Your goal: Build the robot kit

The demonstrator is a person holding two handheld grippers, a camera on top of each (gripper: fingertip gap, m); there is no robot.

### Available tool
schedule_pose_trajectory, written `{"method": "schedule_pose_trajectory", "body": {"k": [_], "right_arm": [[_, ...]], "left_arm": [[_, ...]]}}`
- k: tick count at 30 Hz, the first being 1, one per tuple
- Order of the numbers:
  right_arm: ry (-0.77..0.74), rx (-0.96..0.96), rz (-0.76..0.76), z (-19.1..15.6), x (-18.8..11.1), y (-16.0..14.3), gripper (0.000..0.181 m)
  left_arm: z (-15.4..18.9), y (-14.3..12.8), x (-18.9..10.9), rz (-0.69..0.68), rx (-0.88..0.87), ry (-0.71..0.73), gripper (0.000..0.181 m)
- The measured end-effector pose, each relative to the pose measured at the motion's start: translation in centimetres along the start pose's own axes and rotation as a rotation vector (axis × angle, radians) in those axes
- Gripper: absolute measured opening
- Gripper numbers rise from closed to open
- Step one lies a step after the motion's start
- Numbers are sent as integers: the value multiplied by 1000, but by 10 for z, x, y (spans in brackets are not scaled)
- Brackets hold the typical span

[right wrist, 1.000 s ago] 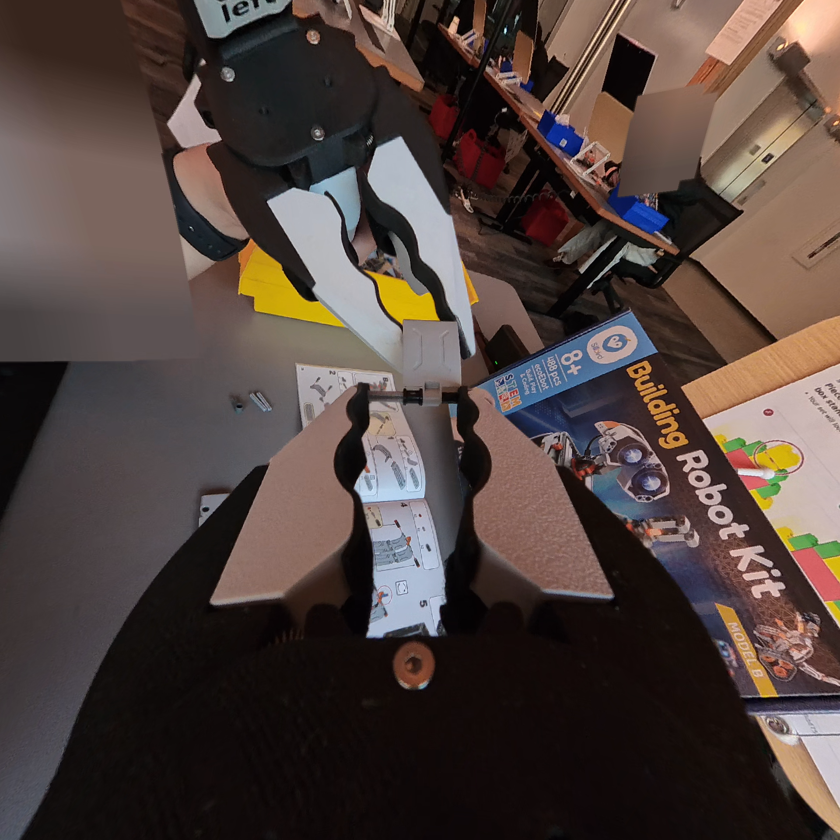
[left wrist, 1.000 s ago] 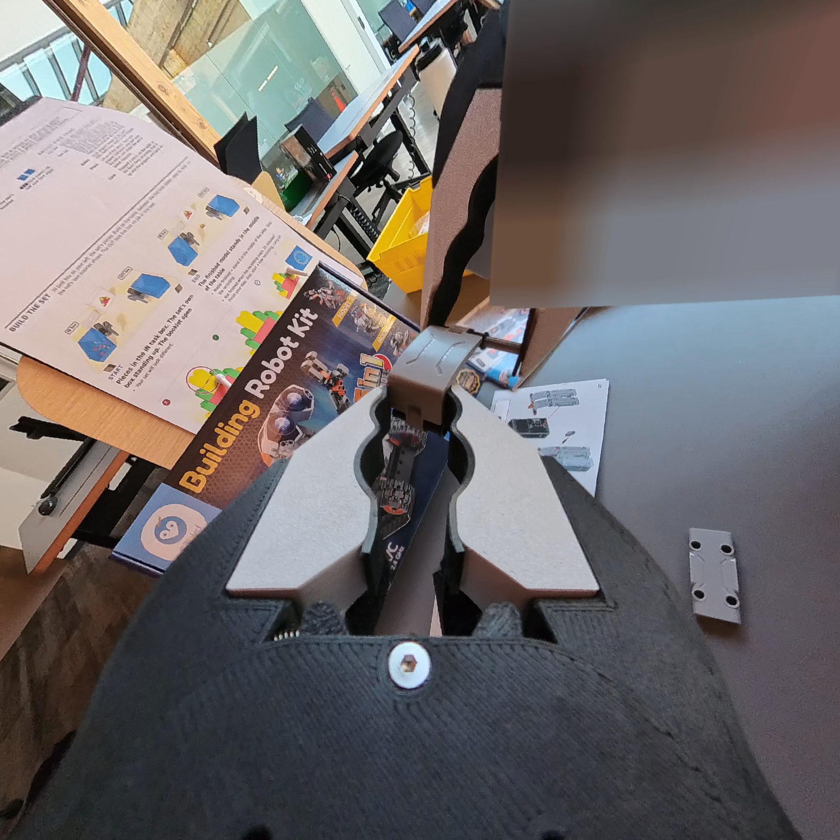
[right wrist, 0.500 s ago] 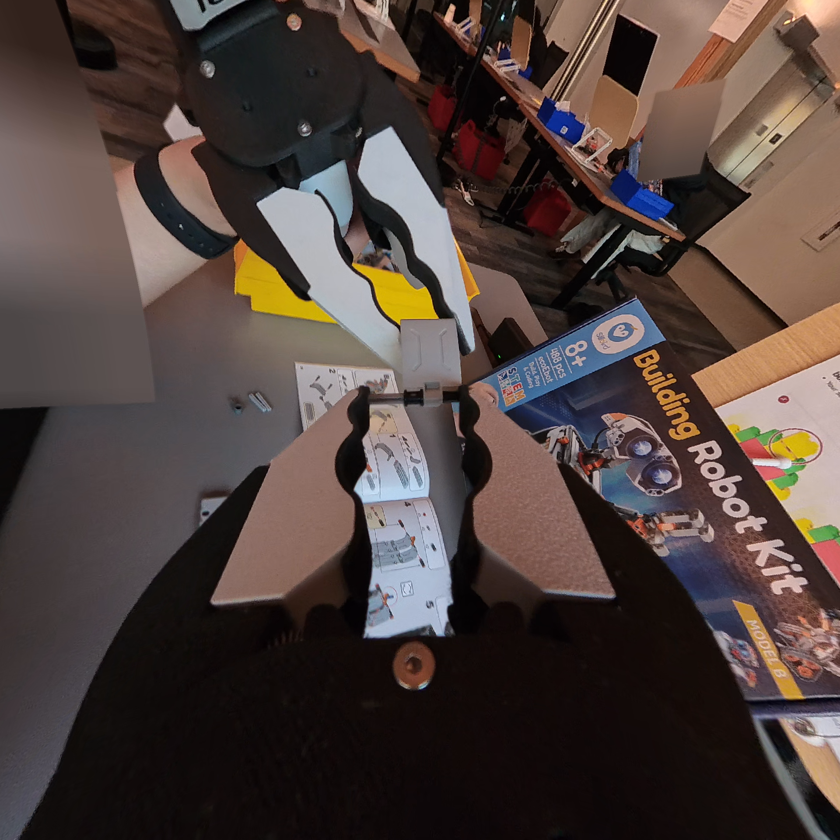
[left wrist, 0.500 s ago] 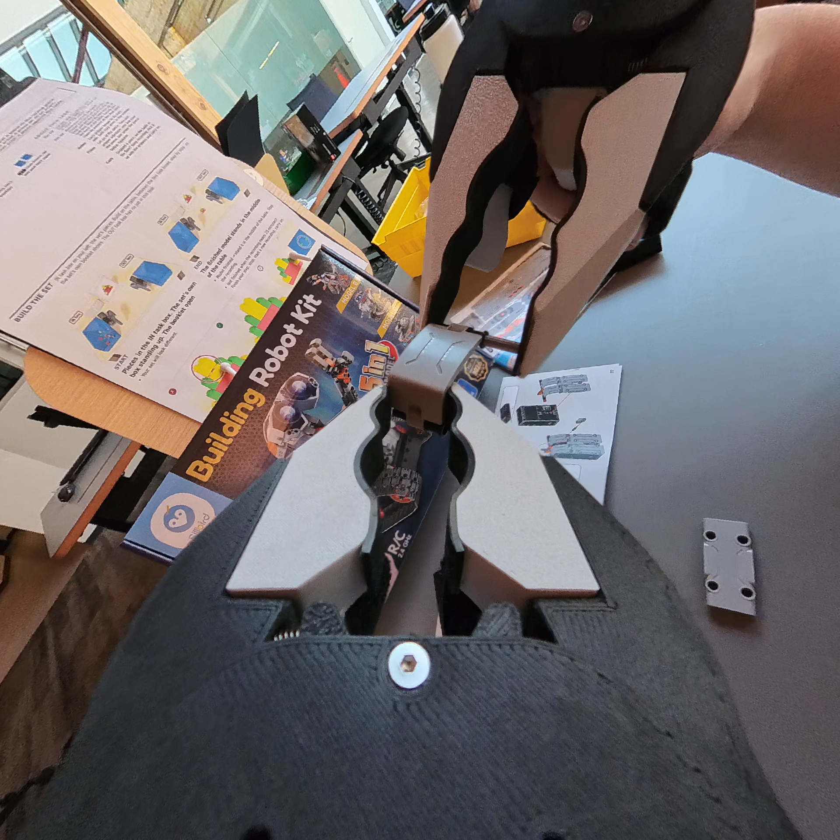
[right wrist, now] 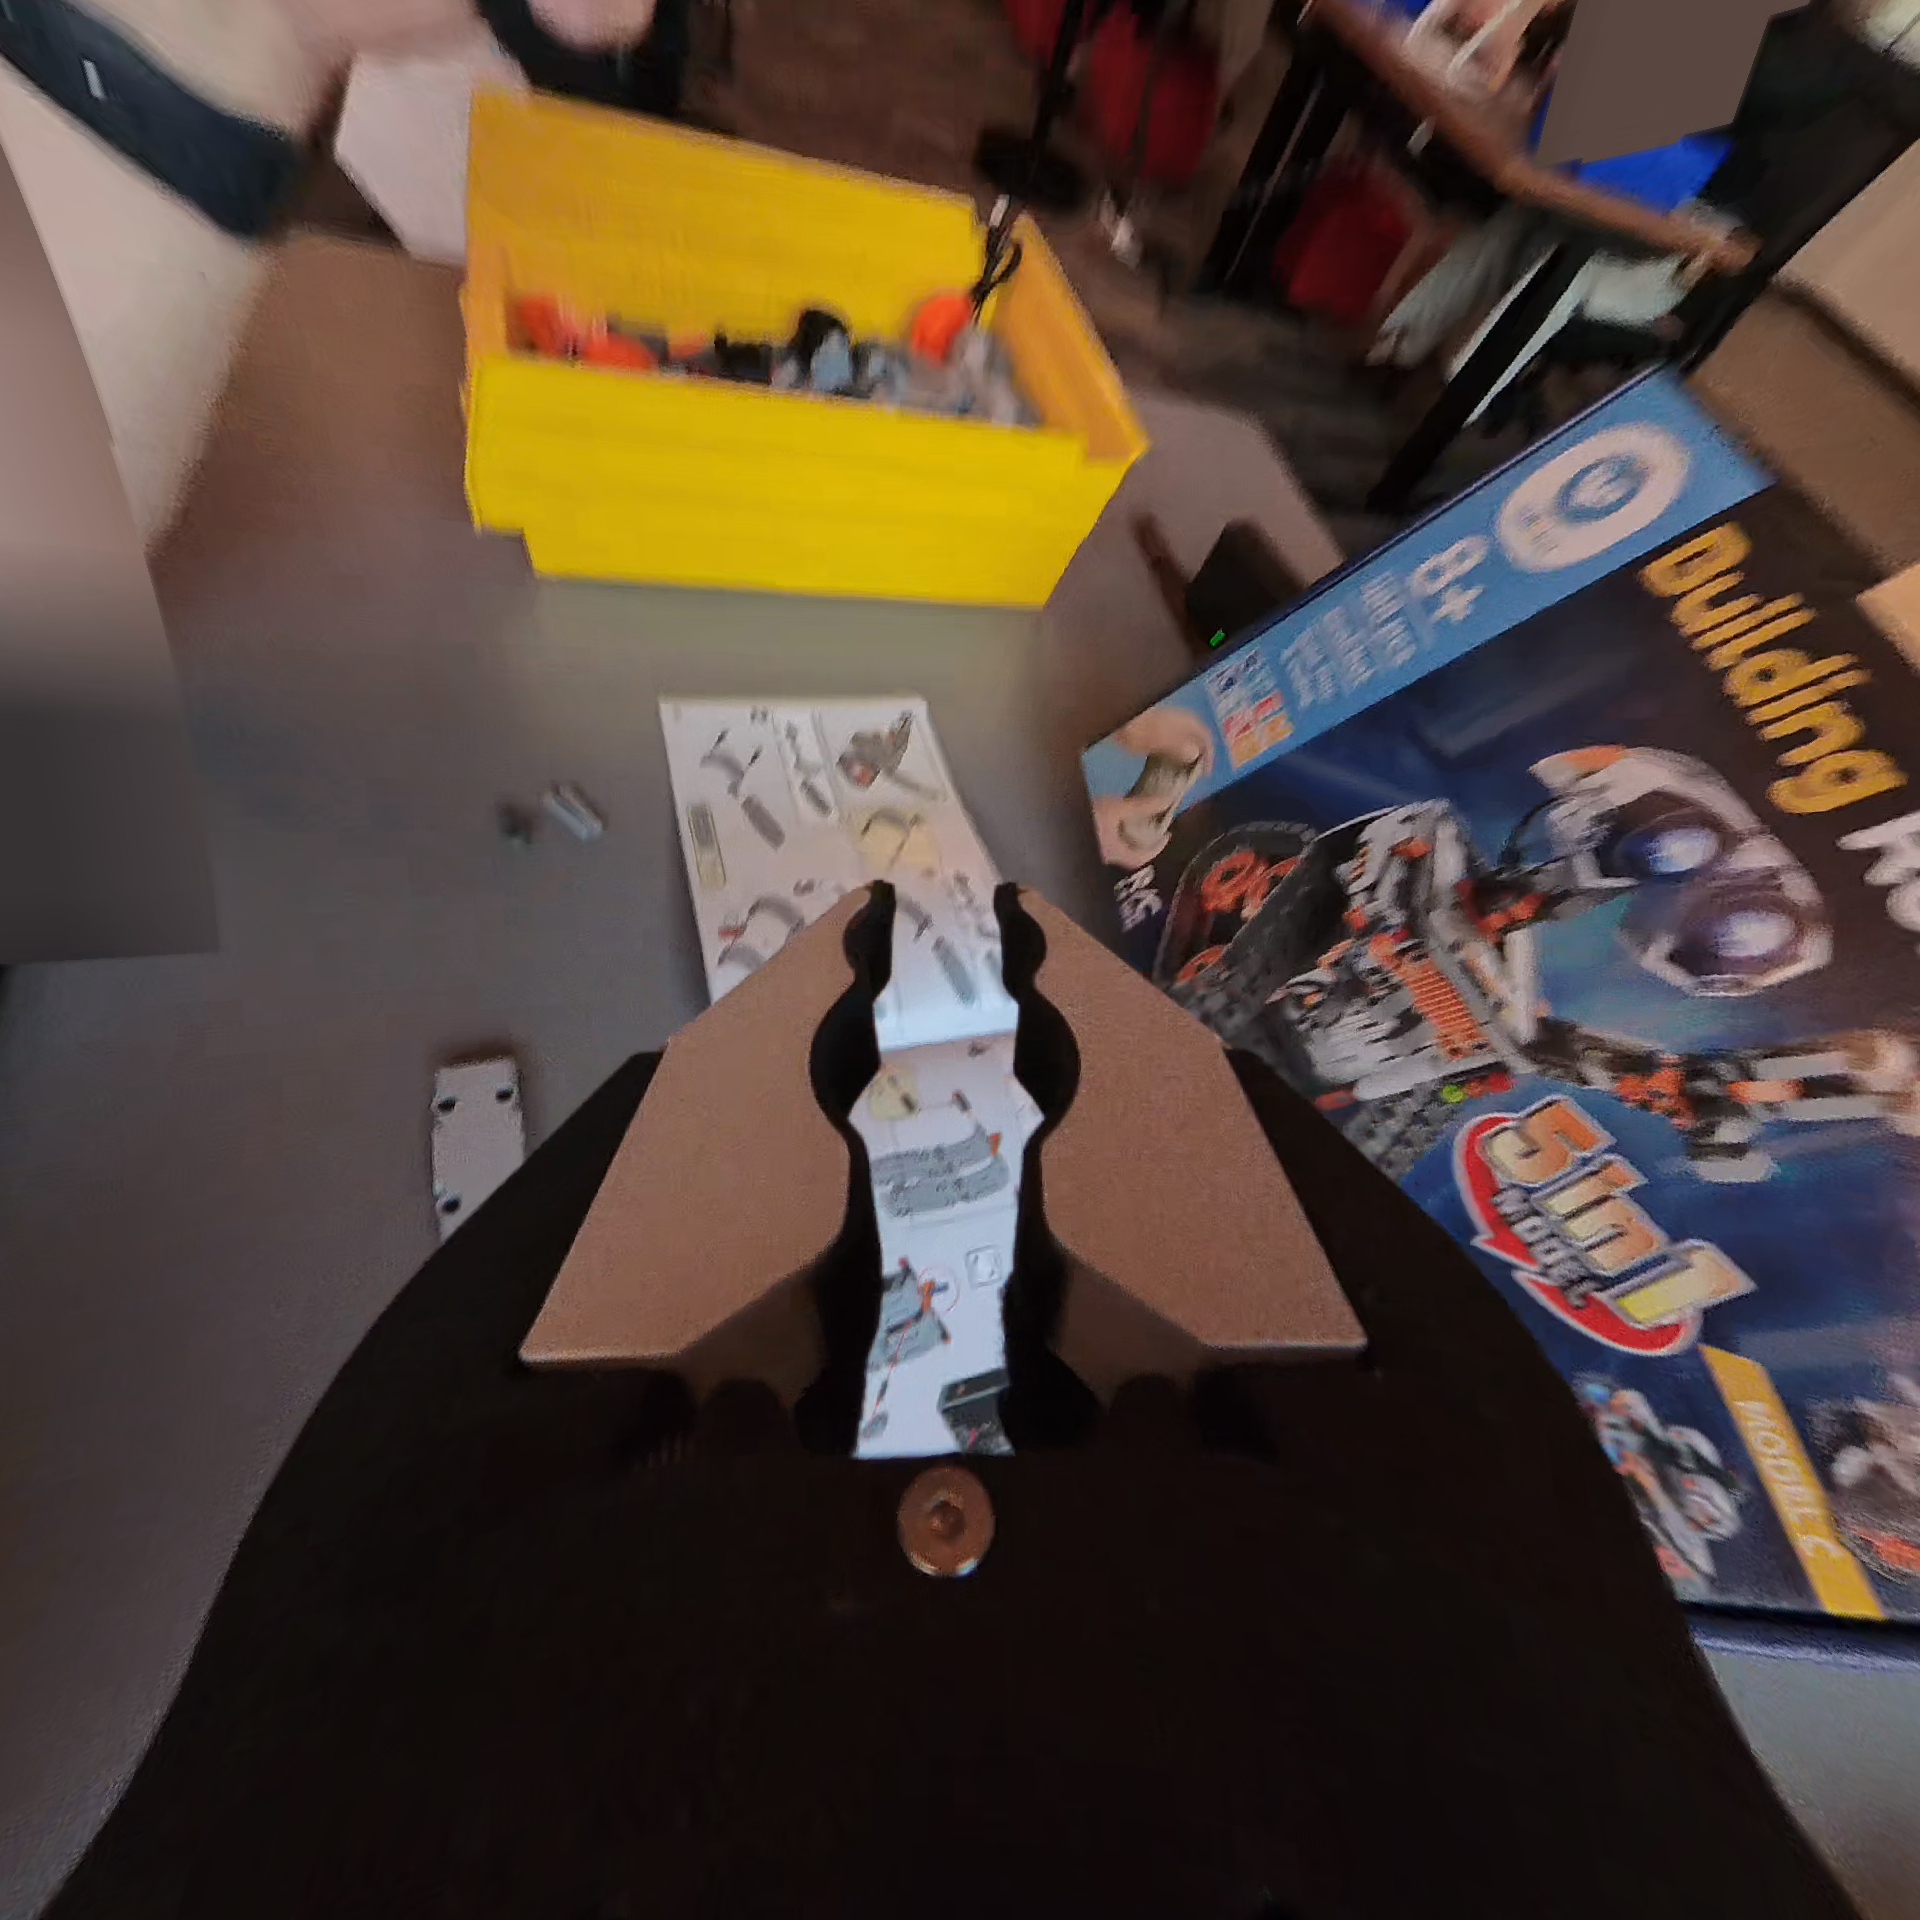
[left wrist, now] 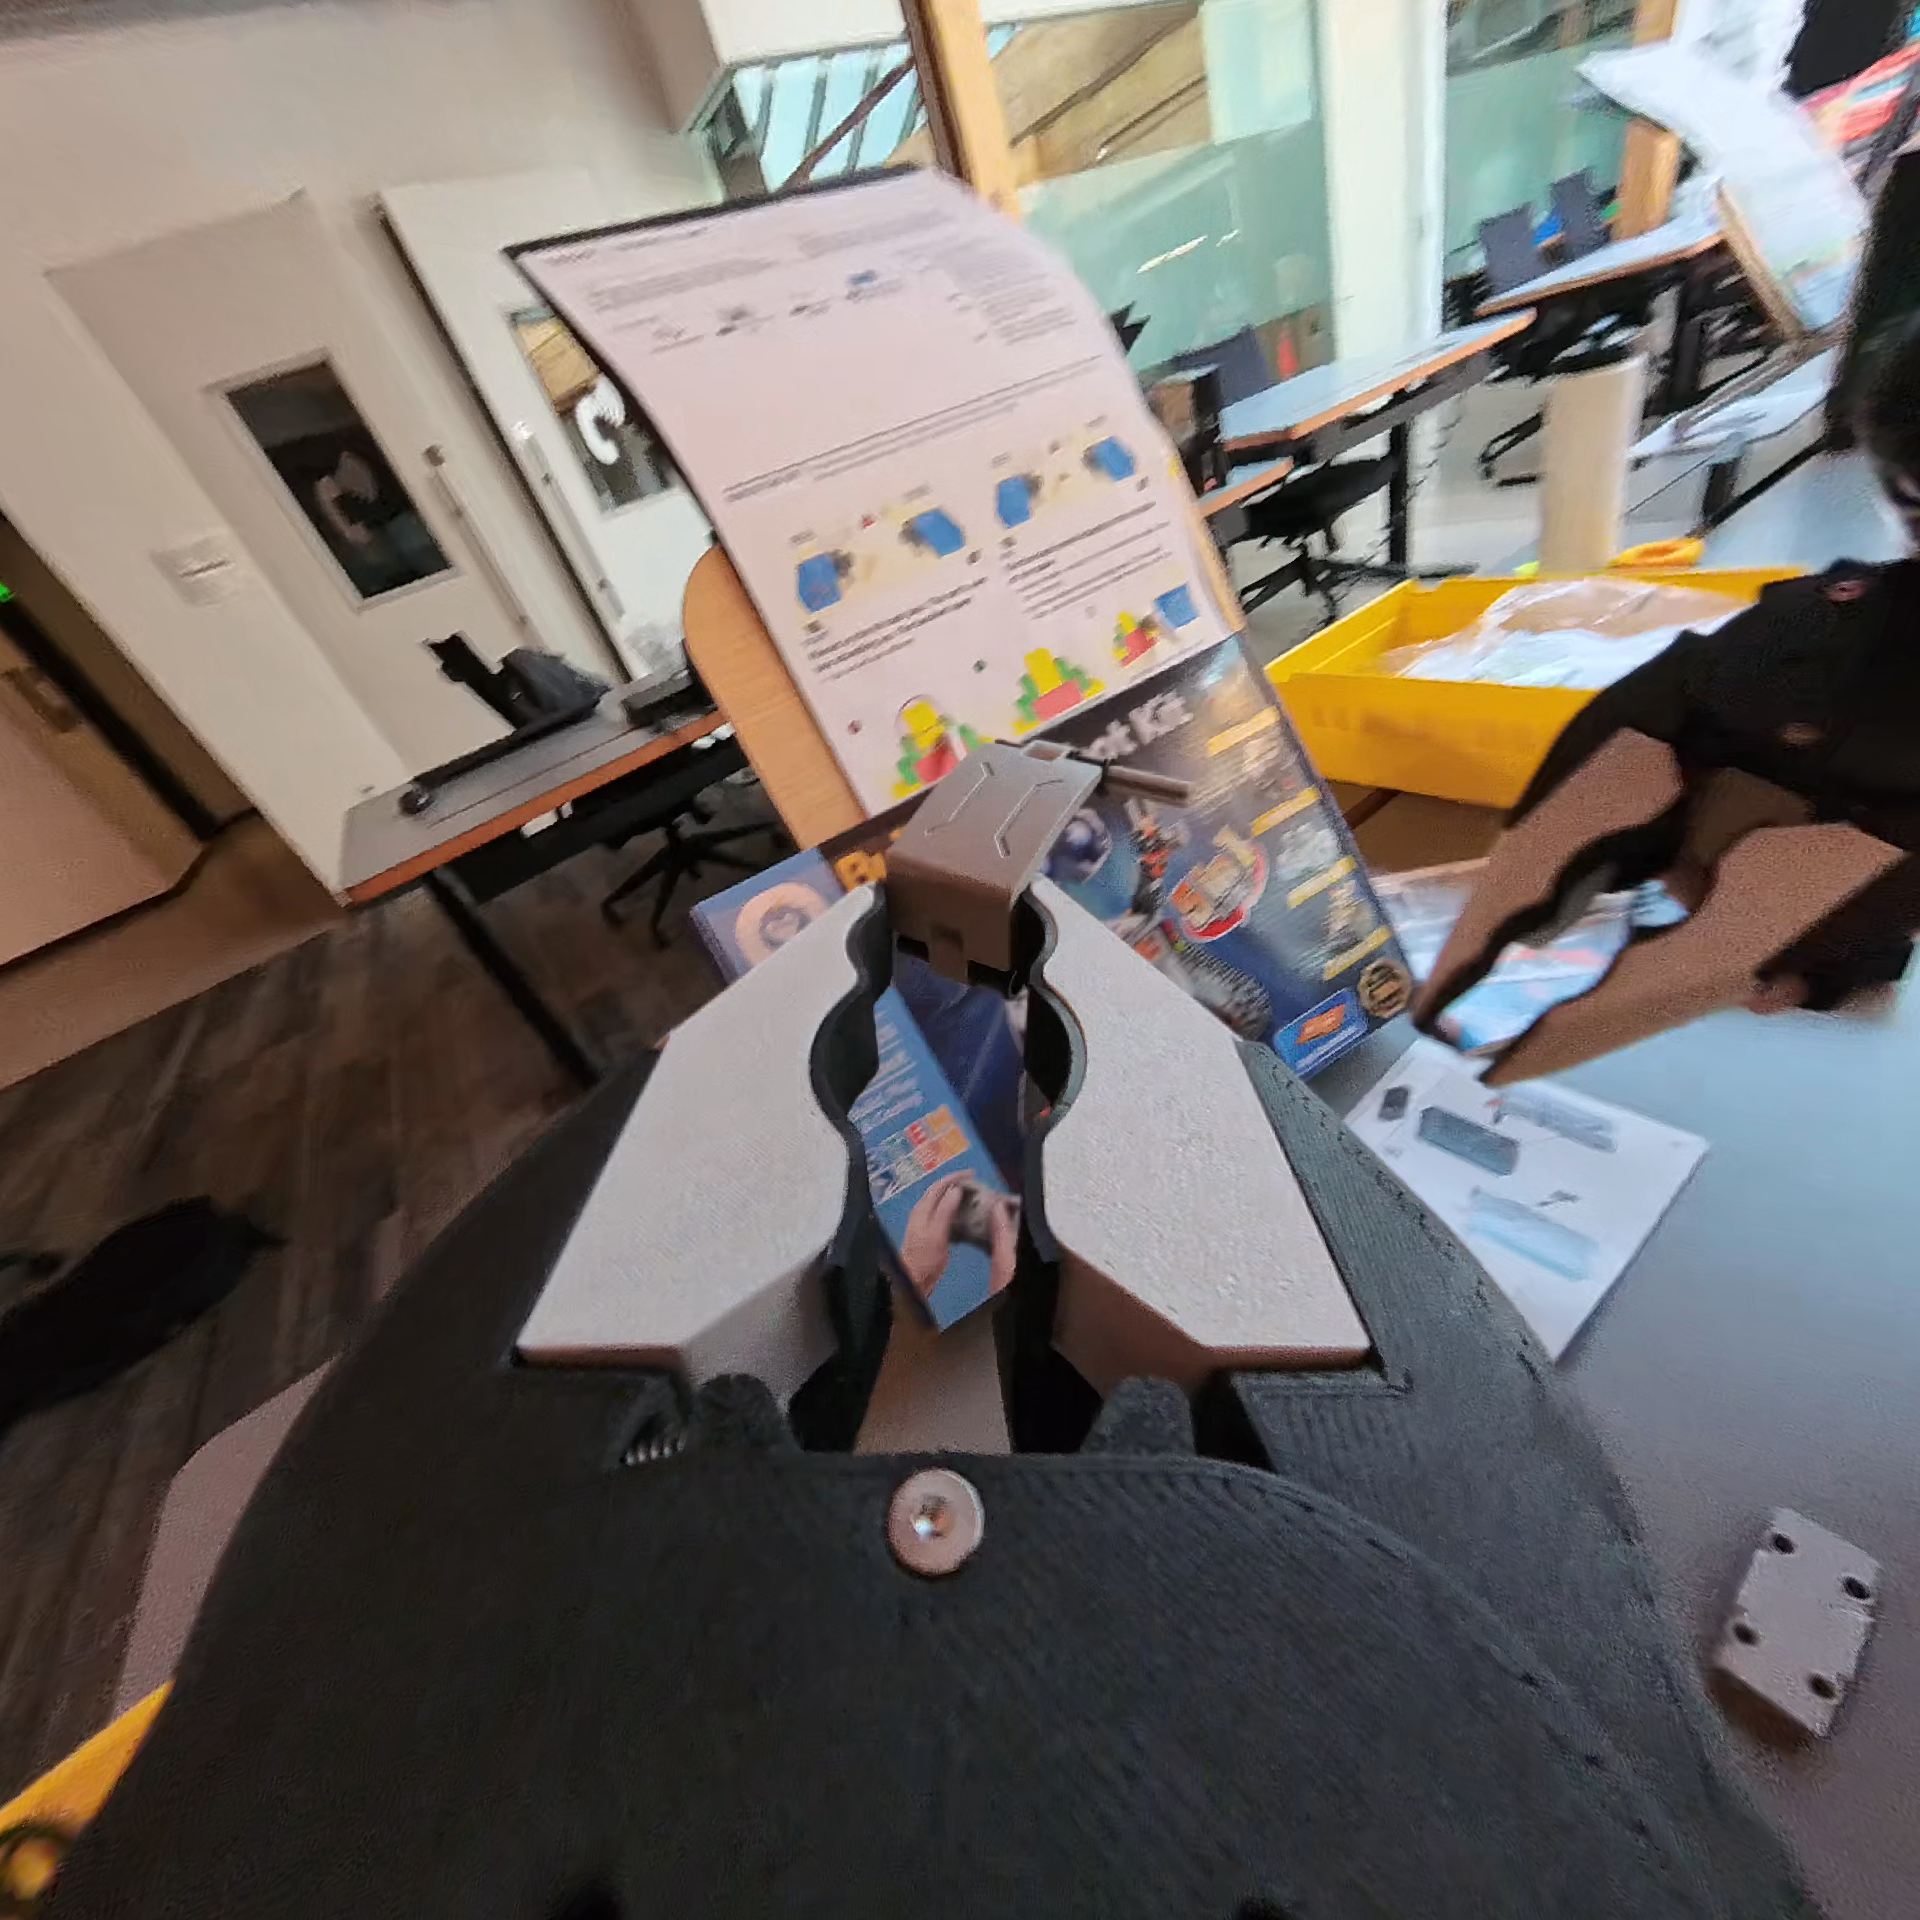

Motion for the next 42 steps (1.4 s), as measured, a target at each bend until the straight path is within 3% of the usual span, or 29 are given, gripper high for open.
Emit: {"method": "schedule_pose_trajectory", "body": {"k": [5, 7, 11, 14, 20, 26, 29, 32, 38, 42], "right_arm": [[238, -87, -194, -37, 30, -18, 16], [263, -155, -256, -50, 42, -24, 14], [165, -133, -178, -47, 51, -14, 14], [-60, -82, -21, -25, 35, 8, 24], [-406, -89, 118, -18, 10, 47, 22], [-359, 327, 162, -16, 24, 43, 18], [-263, 570, 260, -10, 25, 37, 15], [-279, 742, 414, -6, 23, 25, 10], [-291, 806, 389, -7, 32, 17, 21], [-319, 814, 381, -3, 33, 10, 17]], "left_arm": [[-8, -9, 1, -94, -19, 81, 21], [-10, -12, 2, -117, -40, 79, 21], [-7, -22, 9, -172, -134, -61, 21], [-2, -31, 20, -249, -168, -126, 21], [16, -39, 49, -395, -78, -99, 22], [22, -46, 66, -453, -28, -35, 21], [20, -45, 67, -434, -7, -2, 21], [21, -44, 68, -411, 0, 4, 21], [27, -43, 72, -412, 26, -11, 21], [35, -42, 78, -441, 75, -5, 21]]}}
Point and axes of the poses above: each gripper's, where its closed fingertips meet, x out along the fingers, y out of its top, z = x × y across the jaws, the point moved 9 cm from there along -x, back along the fingers, and after that the axes turned 12 degrees about -y, right-handed, at the moved point
